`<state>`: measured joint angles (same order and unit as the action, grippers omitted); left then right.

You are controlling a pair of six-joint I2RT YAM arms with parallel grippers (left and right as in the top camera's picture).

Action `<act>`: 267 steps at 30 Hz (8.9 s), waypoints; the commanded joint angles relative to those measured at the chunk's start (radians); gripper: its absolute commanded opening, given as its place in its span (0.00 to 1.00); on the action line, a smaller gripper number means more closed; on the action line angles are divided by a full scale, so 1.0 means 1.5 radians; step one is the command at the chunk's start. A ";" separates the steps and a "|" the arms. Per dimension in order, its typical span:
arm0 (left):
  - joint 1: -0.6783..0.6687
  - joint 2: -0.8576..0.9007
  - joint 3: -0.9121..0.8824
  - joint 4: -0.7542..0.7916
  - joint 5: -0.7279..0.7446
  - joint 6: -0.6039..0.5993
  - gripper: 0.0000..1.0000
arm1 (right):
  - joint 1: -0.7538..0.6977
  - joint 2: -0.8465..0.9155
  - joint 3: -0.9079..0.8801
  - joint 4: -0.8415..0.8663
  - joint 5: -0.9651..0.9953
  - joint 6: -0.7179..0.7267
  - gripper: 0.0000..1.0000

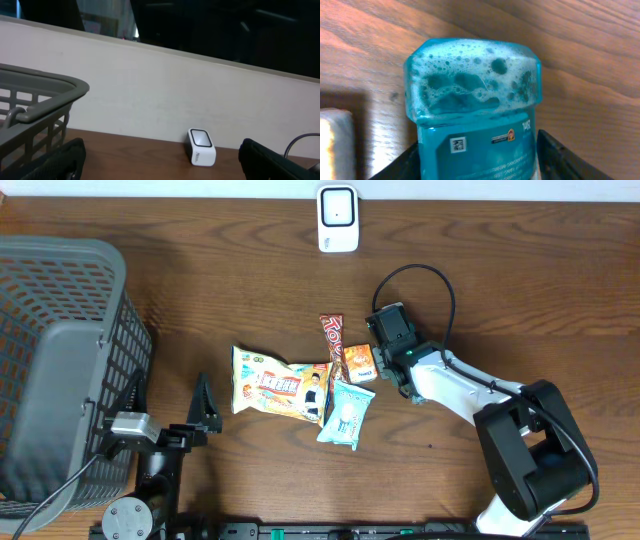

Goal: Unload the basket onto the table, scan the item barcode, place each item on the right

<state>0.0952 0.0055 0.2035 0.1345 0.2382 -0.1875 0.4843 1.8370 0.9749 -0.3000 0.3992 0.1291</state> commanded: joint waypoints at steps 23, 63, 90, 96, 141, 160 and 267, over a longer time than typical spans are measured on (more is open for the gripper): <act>-0.002 -0.001 -0.004 -0.010 0.008 -0.008 0.98 | -0.037 0.036 0.170 -0.349 -0.310 -0.027 0.30; -0.002 -0.001 -0.004 -0.075 0.008 -0.008 0.98 | -0.021 0.037 0.099 -0.217 -0.375 0.069 0.01; -0.002 0.004 -0.011 -0.135 0.033 -0.008 0.98 | -0.028 -0.075 0.115 -0.272 -0.240 0.056 0.01; -0.002 0.004 -0.011 -0.135 0.033 -0.008 0.98 | -0.026 -0.045 0.115 -0.276 -0.230 0.086 0.14; -0.002 0.004 -0.011 -0.150 0.033 -0.008 0.98 | -0.025 -0.045 -0.003 -0.079 -0.221 0.196 0.01; -0.002 0.005 -0.026 -0.208 -0.006 -0.008 0.98 | -0.056 -0.237 0.011 -0.168 -0.497 0.082 0.01; -0.002 0.013 -0.099 -0.204 -0.014 -0.008 0.98 | 0.001 0.427 0.961 -0.140 0.213 -0.503 0.01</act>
<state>0.0952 0.0254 0.0788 -0.1638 0.2111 -0.1905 0.4877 2.5164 2.3199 -0.4168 0.4545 -0.6544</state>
